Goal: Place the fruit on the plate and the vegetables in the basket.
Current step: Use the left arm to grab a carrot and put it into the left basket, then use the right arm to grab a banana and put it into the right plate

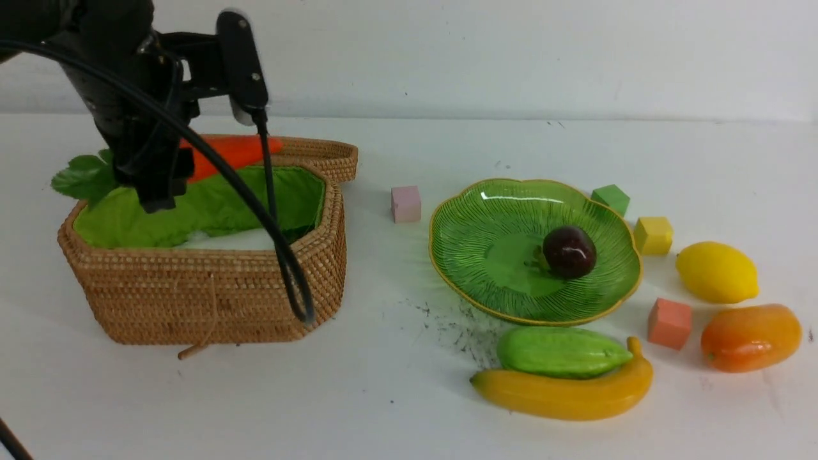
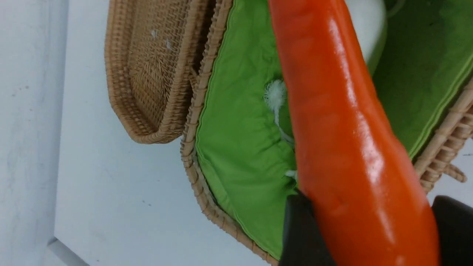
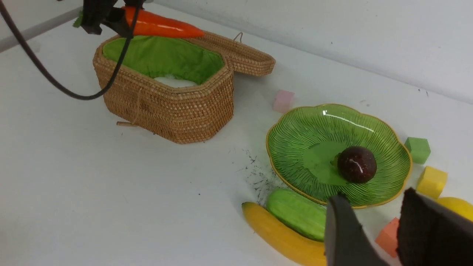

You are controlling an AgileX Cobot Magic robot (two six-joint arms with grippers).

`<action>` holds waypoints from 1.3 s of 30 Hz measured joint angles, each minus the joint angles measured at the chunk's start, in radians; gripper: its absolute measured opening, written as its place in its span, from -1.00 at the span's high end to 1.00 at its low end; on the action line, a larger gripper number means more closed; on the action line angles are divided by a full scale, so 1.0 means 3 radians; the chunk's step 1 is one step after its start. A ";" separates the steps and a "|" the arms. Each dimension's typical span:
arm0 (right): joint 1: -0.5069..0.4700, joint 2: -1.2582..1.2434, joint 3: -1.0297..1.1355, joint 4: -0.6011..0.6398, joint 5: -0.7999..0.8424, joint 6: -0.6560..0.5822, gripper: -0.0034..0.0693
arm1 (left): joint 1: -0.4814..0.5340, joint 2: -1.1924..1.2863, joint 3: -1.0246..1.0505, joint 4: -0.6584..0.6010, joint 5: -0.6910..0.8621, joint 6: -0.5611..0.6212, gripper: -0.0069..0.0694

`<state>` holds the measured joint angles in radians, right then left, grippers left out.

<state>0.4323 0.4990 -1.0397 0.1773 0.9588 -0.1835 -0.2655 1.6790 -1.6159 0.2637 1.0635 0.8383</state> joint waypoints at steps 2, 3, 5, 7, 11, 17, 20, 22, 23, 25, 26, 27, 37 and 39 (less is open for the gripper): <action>0.0000 0.0000 0.0000 0.0000 0.0000 -0.0002 0.25 | 0.0060 0.0003 0.0001 -0.0119 -0.0050 0.0000 -0.24; 0.0000 0.0000 0.0000 0.0000 0.0000 -0.0002 0.25 | 0.0081 0.0003 0.0001 -0.0170 -0.0070 0.0000 -0.24; 0.0000 0.0000 0.0000 0.0000 0.0000 -0.0002 0.25 | 0.0102 0.0003 0.0001 -0.0209 -0.0092 0.0000 -0.24; 0.0000 0.0000 0.0000 0.0015 0.0000 -0.0002 0.25 | 0.0102 0.0003 0.0001 -0.0212 -0.0092 0.0000 -0.24; 0.0000 0.0000 0.0000 0.0052 0.0000 -0.0002 0.25 | 0.0102 0.0003 0.0001 -0.0179 -0.0106 0.0000 -0.39; 0.0000 0.0000 0.0000 0.0052 0.0000 -0.0002 0.25 | 0.0102 -0.0001 0.0001 -0.0149 -0.0104 -0.0008 -0.64; 0.0000 0.0000 0.0000 0.0052 0.0000 -0.0002 0.25 | 0.0102 -0.0024 0.0001 -0.0191 -0.0107 -0.0119 -0.63; 0.0000 0.0004 0.0000 0.0052 0.0000 -0.0002 0.25 | 0.0102 -0.0074 0.0004 -0.0338 -0.0129 -0.0251 -0.55; 0.0000 0.0012 0.0000 0.0056 0.0004 -0.0002 0.25 | 0.0102 -0.0115 0.0005 -0.0480 -0.0157 -0.0368 -0.46; 0.0000 0.0072 -0.0016 0.0063 0.0046 -0.0002 0.25 | 0.0073 -0.0231 0.0005 -0.0808 -0.0214 -0.0634 -0.20; 0.0000 0.0114 -0.0031 0.0070 0.0083 -0.0002 0.25 | 0.0036 -0.0283 0.0005 -0.0939 -0.0237 -0.0772 -0.06; 0.0000 0.0182 -0.0051 0.0078 0.0126 -0.0002 0.25 | -0.0017 -0.0353 0.0005 -0.1090 -0.0257 -0.0909 0.14; 0.0000 0.1038 -0.0144 0.0131 0.0431 -0.0052 0.25 | -0.0716 -0.1212 0.0262 -0.1451 0.0098 -0.2013 0.85; 0.0000 0.1158 -0.0144 0.0131 0.0454 -0.0110 0.25 | -0.0816 -0.1409 0.0519 -0.1398 0.0085 -0.2099 0.85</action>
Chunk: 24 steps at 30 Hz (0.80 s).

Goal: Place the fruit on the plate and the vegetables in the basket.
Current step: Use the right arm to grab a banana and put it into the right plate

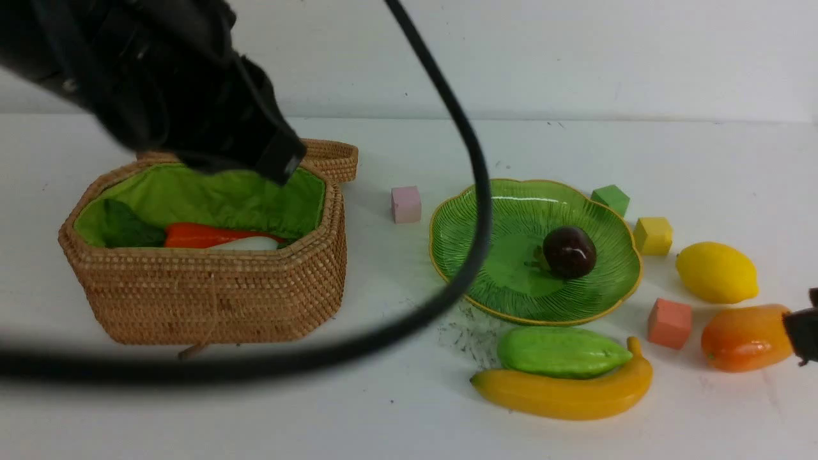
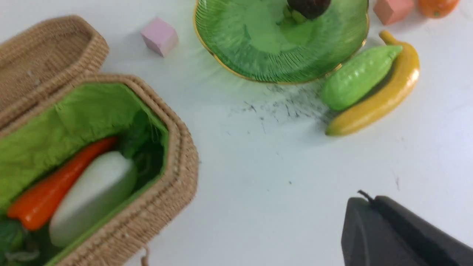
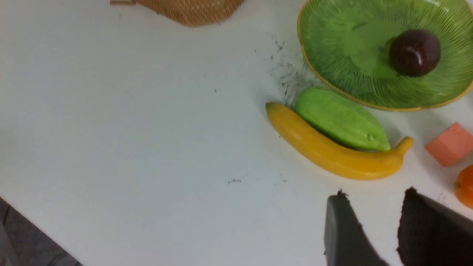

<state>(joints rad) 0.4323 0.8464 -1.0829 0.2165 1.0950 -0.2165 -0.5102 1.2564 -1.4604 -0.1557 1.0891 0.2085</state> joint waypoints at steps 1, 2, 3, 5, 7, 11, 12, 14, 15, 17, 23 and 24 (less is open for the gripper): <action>0.0000 0.0073 0.0000 0.0000 0.0003 -0.0041 0.25 | -0.0047 -0.0133 0.0166 0.0010 -0.0033 -0.0049 0.85; 0.0000 0.0145 0.0000 0.0000 0.0003 -0.0097 0.25 | -0.0084 -0.0279 0.0339 0.0014 -0.0078 -0.0110 0.85; 0.0000 0.0221 0.0000 0.0000 0.0003 -0.0144 0.25 | -0.0108 -0.0432 0.0481 0.0014 -0.0121 -0.0163 0.85; 0.0000 0.0394 0.0000 0.0000 -0.0004 -0.0256 0.25 | -0.0139 -0.0762 0.0830 -0.0003 -0.0245 -0.0264 0.85; 0.0000 0.0533 0.0000 0.0003 -0.0018 -0.0324 0.25 | -0.0147 -0.1000 0.1062 -0.0023 -0.0336 -0.0300 0.85; 0.0000 0.1091 -0.0001 0.0042 -0.0084 -0.0702 0.25 | -0.0149 -0.1724 0.1687 -0.0055 -0.0627 -0.0337 0.85; 0.0000 0.1167 -0.0004 0.0050 -0.0099 -0.0806 0.25 | -0.0149 -0.1805 0.1767 -0.0068 -0.0668 -0.0337 0.85; 0.0000 0.1425 -0.0008 0.0072 -0.0149 -0.1052 0.25 | -0.0149 -0.2056 0.1920 -0.0089 -0.0752 -0.0337 0.85; 0.0000 0.1549 -0.0012 0.0075 -0.0192 -0.1179 0.24 | -0.0149 -0.2154 0.1978 -0.0089 -0.0778 -0.0337 0.85; 0.0000 0.1682 -0.0012 0.0072 -0.0270 -0.1313 0.24 | -0.0149 -0.2241 0.2011 -0.0092 -0.0796 -0.0337 0.85; 0.0000 0.2213 -0.0013 0.0069 -0.0541 -0.1991 0.21 | -0.0149 -0.2410 0.2039 -0.0167 -0.0854 -0.0333 0.85; 0.0000 0.2306 -0.0013 0.0069 -0.0556 -0.2092 0.19 | -0.0149 -0.2416 0.2039 -0.0198 -0.0864 -0.0311 0.85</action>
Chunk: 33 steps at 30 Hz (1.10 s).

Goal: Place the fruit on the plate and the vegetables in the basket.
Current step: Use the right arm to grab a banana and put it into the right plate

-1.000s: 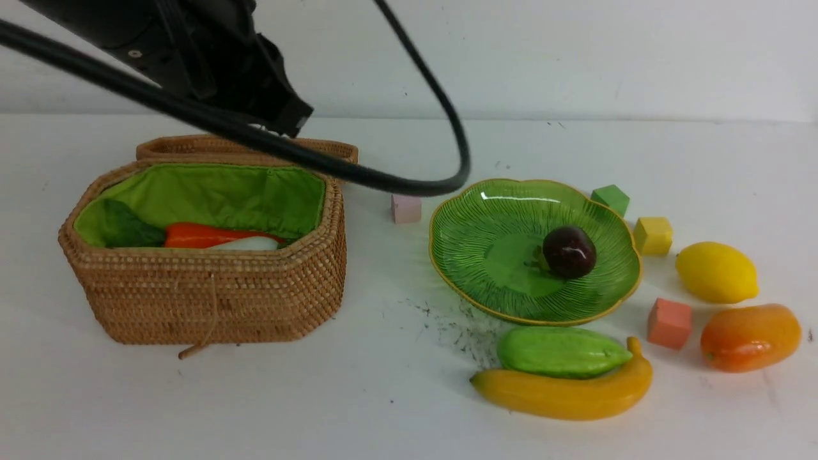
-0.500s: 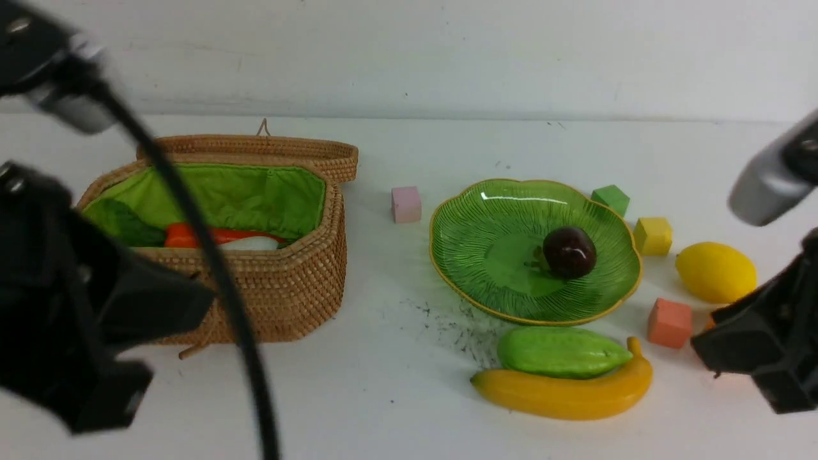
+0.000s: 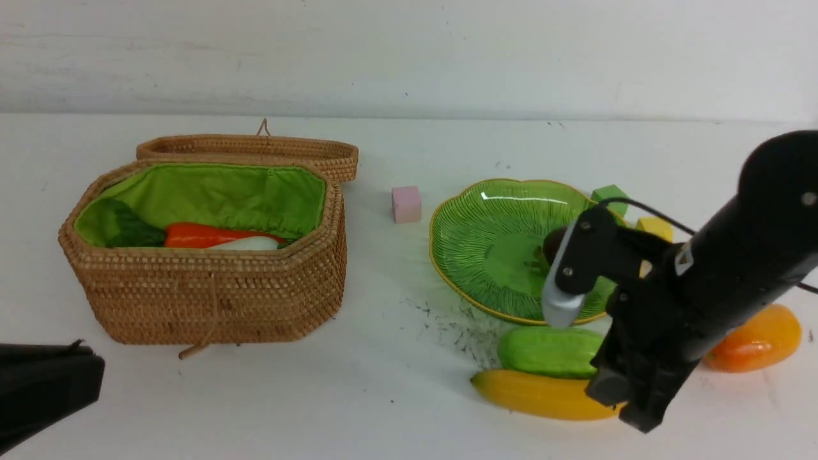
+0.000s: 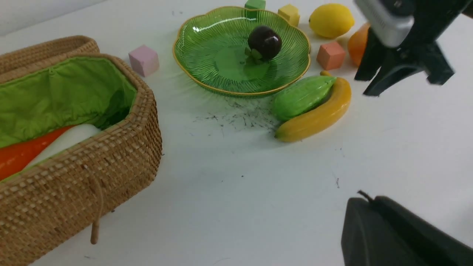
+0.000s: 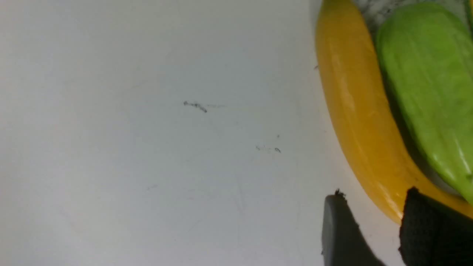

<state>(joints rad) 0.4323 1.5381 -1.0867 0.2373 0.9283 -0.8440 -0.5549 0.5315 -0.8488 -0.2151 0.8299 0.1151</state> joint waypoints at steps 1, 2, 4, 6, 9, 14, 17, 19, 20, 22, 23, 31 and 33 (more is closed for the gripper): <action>0.0000 0.0088 0.0000 0.0000 -0.0003 -0.0081 0.17 | 0.0000 -0.0005 0.0000 -0.0026 -0.0015 0.0026 0.85; 0.0000 0.0171 0.0000 -0.0001 -0.0014 -0.0131 0.15 | 0.0000 -0.0004 0.0002 -0.0049 -0.0028 0.0049 0.85; 0.0000 0.0315 0.0000 -0.0034 -0.0075 -0.0172 0.08 | 0.0000 -0.0004 0.0002 -0.0091 -0.0038 0.0084 0.85; 0.0000 0.0397 0.0000 -0.0074 -0.0129 -0.0183 0.01 | 0.0000 -0.0004 0.0002 -0.0116 -0.0038 0.0123 0.85; 0.0000 0.0455 0.0000 -0.0118 -0.0177 -0.0188 -0.15 | 0.0000 -0.0004 0.0002 -0.0142 -0.0038 0.0146 0.85; 0.0000 0.0458 -0.0003 -0.0144 -0.0204 -0.0205 -0.31 | 0.0000 -0.0004 0.0002 -0.0143 -0.0038 0.0153 0.85; 0.0000 0.0508 -0.0004 -0.0230 -0.0318 -0.0220 -0.34 | 0.0000 -0.0004 0.0002 -0.0147 -0.0038 0.0153 0.85; 0.0000 0.0548 -0.0004 -0.0289 -0.0380 -0.0220 -0.34 | 0.0000 -0.0004 0.0002 -0.0149 -0.0038 0.0153 0.85; 0.0000 0.0552 -0.0004 -0.0294 -0.0390 -0.0222 -0.34 | 0.0000 -0.0004 0.0002 -0.0149 -0.0038 0.0153 0.85; 0.0000 0.0586 -0.0004 -0.0327 -0.0439 -0.0222 -0.34 | 0.0000 -0.0004 0.0002 -0.0149 -0.0038 0.0153 0.85; 0.0000 0.0595 -0.0004 -0.0327 -0.0457 -0.0224 -0.34 | 0.0000 -0.0004 0.0002 -0.0153 -0.0038 0.0153 0.85; 0.0000 0.0737 -0.0004 -0.0333 -0.0570 -0.0239 -0.34 | 0.0000 -0.0004 0.0002 -0.0176 -0.0098 0.0153 0.85; 0.0000 0.0790 -0.0004 -0.0336 -0.0578 -0.0243 -0.34 | 0.0000 -0.0004 0.0002 -0.0176 -0.0109 0.0161 0.85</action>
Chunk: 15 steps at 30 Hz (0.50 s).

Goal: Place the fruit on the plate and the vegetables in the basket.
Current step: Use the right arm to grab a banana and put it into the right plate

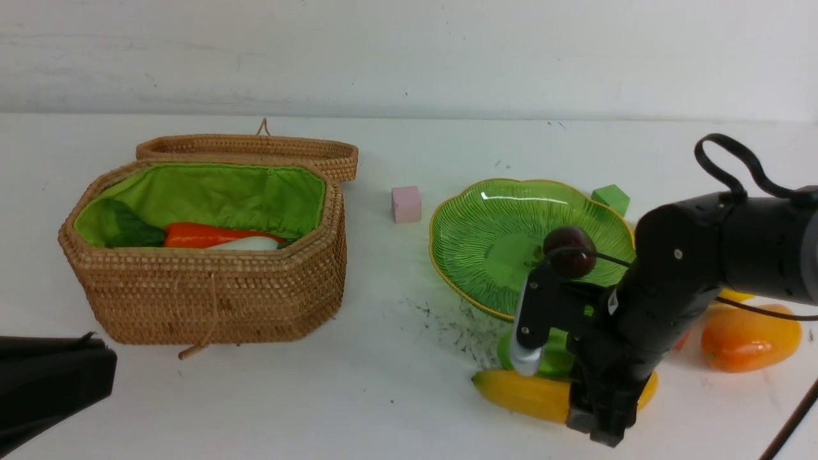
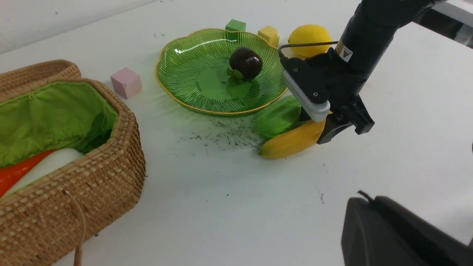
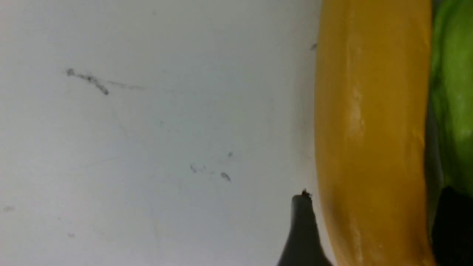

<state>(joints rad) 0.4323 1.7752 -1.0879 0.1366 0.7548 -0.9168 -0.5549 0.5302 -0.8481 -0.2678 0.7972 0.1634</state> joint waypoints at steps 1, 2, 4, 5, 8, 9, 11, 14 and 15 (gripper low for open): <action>0.0000 0.0029 0.0000 0.0000 -0.0003 0.0000 -0.34 | 0.0000 0.0000 0.0000 0.0000 0.0000 0.0016 0.85; 0.0000 0.0034 0.0000 0.0000 -0.0003 0.0000 -0.34 | 0.0000 0.0000 0.0000 0.0000 0.0000 0.0016 0.85; 0.0000 0.0066 0.0000 0.0000 0.0008 0.0000 -0.34 | 0.0000 0.0000 0.0000 -0.0003 0.0000 0.0049 0.85; 0.0000 0.0068 0.0000 0.0003 0.0008 0.0000 -0.34 | 0.0000 0.0000 0.0000 -0.0003 0.0000 0.0052 0.85; 0.0000 0.0072 0.0000 0.0059 0.0068 -0.0003 -0.34 | 0.0000 0.0000 0.0000 -0.0003 0.0000 0.0059 0.85; 0.0000 0.0072 0.0000 0.0086 0.0086 -0.0003 -0.34 | 0.0000 0.0000 0.0000 -0.0003 0.0000 0.0059 0.85; 0.0000 0.0102 0.0000 0.0113 0.0105 -0.0003 -0.31 | 0.0000 0.0000 0.0000 -0.0003 0.0000 0.0062 0.85; 0.0000 0.0194 -0.0003 0.0128 0.0145 -0.0003 -0.21 | 0.0000 0.0000 0.0000 -0.0003 0.0000 0.0065 0.85; 0.0000 0.0206 -0.0013 0.0137 0.0146 -0.0003 -0.16 | 0.0000 0.0000 0.0000 -0.0003 -0.0001 0.0065 0.85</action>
<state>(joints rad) 0.4323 1.8370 -1.0917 0.1777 0.7985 -0.9176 -0.5549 0.5302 -0.8481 -0.2686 0.7970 0.1829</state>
